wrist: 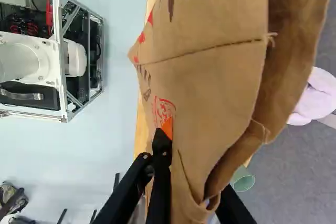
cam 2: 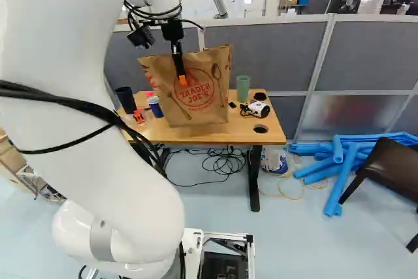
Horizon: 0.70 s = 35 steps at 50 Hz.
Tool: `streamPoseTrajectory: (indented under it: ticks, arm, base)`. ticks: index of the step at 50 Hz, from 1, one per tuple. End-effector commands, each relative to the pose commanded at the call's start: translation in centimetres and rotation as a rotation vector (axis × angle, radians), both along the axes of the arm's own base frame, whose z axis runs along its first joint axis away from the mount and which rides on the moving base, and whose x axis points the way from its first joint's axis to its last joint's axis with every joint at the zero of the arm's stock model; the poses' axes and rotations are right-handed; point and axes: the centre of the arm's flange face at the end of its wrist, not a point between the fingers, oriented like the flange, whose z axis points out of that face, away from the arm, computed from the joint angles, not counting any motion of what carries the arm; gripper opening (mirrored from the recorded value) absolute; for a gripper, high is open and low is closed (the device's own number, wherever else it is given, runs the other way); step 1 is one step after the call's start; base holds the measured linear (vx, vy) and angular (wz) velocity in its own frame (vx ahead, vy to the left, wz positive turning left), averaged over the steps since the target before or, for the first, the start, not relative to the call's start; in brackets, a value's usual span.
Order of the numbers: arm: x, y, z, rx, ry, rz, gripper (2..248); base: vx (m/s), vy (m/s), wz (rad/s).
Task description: Pick up the bag on the ground and place it on the table
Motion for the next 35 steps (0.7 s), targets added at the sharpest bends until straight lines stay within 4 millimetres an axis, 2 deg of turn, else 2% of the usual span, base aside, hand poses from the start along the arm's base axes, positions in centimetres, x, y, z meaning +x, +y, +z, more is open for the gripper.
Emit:
streamPoseTrajectory:
  ticks: [18,35]
  arm:
    - [0.2,0.0,0.0,0.000,0.000,0.002,20]
    - [2.5,0.4,0.0,0.000,-0.005,0.006,20]
  base:
    - [0.000,0.000,0.000]
    - [0.000,0.000,0.000]
